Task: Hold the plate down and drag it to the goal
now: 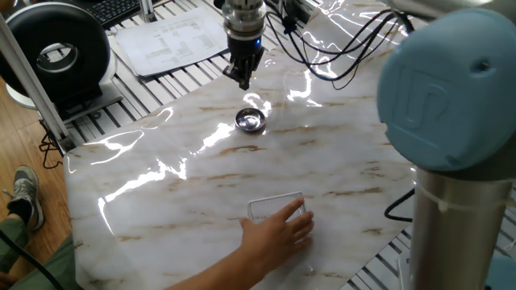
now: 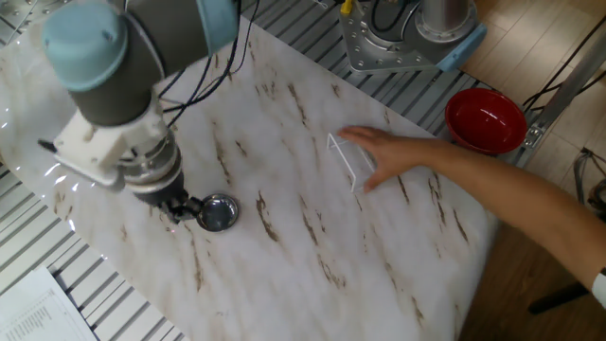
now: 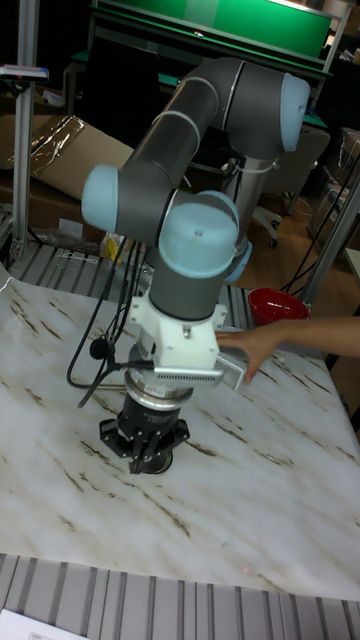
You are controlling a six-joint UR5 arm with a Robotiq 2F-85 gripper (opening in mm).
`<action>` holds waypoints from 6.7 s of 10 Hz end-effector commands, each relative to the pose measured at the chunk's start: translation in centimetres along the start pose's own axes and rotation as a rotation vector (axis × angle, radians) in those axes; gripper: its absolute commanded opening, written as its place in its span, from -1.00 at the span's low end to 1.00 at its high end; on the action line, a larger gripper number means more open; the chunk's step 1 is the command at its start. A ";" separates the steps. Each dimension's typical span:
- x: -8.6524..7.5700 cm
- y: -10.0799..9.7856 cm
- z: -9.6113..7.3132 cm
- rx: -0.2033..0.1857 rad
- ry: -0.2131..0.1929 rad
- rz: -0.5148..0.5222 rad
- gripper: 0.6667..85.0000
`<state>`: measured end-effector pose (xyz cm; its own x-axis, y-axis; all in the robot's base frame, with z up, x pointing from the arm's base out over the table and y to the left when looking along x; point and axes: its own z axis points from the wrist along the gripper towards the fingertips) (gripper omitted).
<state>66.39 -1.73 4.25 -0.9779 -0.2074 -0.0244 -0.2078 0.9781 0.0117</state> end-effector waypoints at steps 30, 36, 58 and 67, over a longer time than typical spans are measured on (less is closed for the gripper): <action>5.5 5.7 3.0 -0.015 0.000 0.120 -0.98; 4.5 8.4 3.6 0.014 -0.040 0.139 -0.98; 7.9 7.2 -2.0 -0.164 0.185 -0.109 -0.98; 6.4 -2.9 -8.8 0.179 0.125 -0.043 -0.98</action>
<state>59.02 -1.24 8.77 -0.9498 -0.2772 0.1448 -0.2829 0.9589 -0.0197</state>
